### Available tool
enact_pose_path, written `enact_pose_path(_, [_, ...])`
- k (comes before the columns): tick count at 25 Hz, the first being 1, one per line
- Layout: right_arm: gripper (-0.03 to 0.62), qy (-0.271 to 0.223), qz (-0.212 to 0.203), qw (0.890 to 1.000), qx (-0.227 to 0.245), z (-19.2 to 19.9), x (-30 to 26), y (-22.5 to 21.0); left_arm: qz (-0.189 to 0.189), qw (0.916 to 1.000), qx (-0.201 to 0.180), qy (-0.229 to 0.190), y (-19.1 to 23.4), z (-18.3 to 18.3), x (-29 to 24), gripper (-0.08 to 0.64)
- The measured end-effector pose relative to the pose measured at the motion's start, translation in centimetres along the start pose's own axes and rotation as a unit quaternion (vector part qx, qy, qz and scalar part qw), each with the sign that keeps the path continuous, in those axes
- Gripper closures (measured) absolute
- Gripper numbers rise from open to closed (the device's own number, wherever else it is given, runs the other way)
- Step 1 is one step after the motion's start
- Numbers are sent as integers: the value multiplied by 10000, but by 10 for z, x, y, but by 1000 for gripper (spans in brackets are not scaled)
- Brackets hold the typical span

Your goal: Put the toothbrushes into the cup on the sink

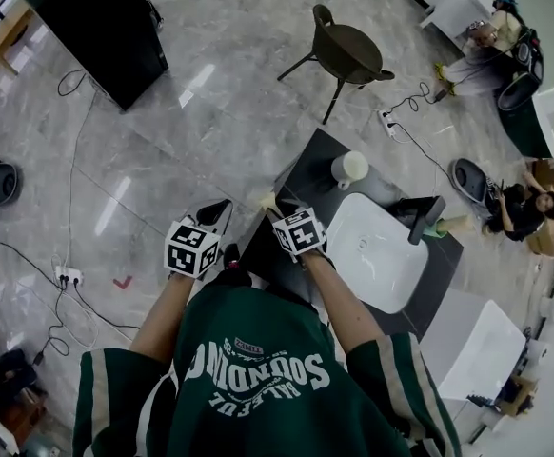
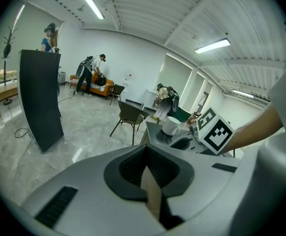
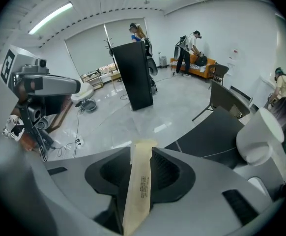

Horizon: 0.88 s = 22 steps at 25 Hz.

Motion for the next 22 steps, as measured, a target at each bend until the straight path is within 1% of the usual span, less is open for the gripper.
enact_pose_path(4, [457,235,-22,9997,-24,-5,-13,-4,-41,10000,16,18,10,-1,-1,549])
enact_pose_path(7, [459,376,8,9992,-110,1,-15,-7,-37,10000,43,59,10,2,-2,549])
enact_pose_path(10, [492,477,-43,9986,-220,7,-13,-5,13,10000,14,85,8,3,-1,549])
enact_pose_path(14, [512,473,-179,9978,-426,12,-7,-3,77,9999,-24,107,0,5,-7,549])
enact_pose_path(19, [522,238,-554,9975,-360,16,12,4,228,9996,-91,101,-15,2,-15,549])
enact_pose_path(22, [525,94,-607,9976,-308,22,29,6,343,9992,-174,94,-25,-1,-19,549])
Point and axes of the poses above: the fingertips, and each gripper's own axes: x backward along the fingers, y to its left, z out of its underside, the point moved 8 cm from there along x, backward along the fingers, and after that the axes turned 15 degrees about -z, right-handed, at the moved point
